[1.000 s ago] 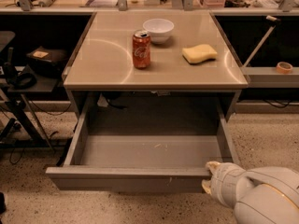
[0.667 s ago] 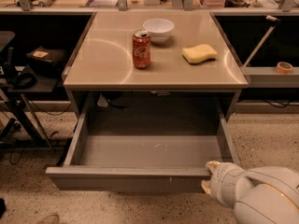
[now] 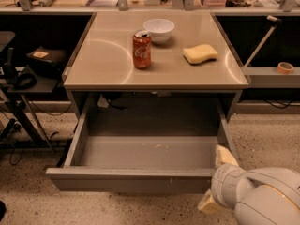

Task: Open top drawer

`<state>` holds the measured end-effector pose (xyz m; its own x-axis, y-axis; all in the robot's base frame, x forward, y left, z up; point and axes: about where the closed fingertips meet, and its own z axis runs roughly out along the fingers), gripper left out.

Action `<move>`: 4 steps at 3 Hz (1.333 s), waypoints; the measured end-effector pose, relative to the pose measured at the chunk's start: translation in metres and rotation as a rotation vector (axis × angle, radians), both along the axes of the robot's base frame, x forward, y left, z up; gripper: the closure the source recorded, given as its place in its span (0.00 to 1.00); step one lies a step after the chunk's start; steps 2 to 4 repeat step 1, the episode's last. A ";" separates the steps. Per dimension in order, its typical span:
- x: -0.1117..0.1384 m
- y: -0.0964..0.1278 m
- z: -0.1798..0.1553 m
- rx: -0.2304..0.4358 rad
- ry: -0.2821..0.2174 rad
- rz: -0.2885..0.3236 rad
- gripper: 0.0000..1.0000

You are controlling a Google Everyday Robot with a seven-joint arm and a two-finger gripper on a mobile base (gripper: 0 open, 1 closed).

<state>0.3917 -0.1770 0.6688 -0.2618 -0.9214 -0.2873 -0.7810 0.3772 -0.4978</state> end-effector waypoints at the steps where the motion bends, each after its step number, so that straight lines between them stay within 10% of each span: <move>1: 0.000 0.000 0.000 0.000 0.000 0.000 0.00; 4: 0.000 0.000 0.000 0.000 0.000 0.000 0.00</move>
Offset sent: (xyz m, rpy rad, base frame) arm 0.0000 0.0000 0.0000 0.0000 0.0000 0.0000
